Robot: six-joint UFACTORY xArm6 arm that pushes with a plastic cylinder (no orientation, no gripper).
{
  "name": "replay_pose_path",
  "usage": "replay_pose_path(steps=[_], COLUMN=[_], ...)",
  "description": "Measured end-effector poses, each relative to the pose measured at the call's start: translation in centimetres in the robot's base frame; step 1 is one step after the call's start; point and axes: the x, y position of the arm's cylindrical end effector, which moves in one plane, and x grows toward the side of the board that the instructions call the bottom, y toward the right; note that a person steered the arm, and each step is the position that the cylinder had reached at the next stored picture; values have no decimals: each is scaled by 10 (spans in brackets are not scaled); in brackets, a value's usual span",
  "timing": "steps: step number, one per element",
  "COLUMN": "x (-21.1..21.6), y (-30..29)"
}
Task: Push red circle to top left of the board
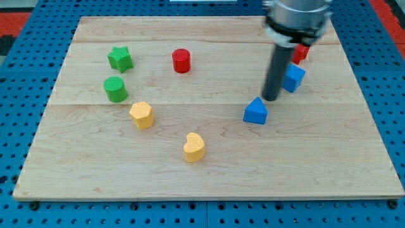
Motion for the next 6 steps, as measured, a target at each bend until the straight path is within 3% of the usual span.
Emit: replay_pose_path(steps=[3, 4, 5, 6], x=[-103, -139, -145, -161], y=[-167, -187, -132, -146])
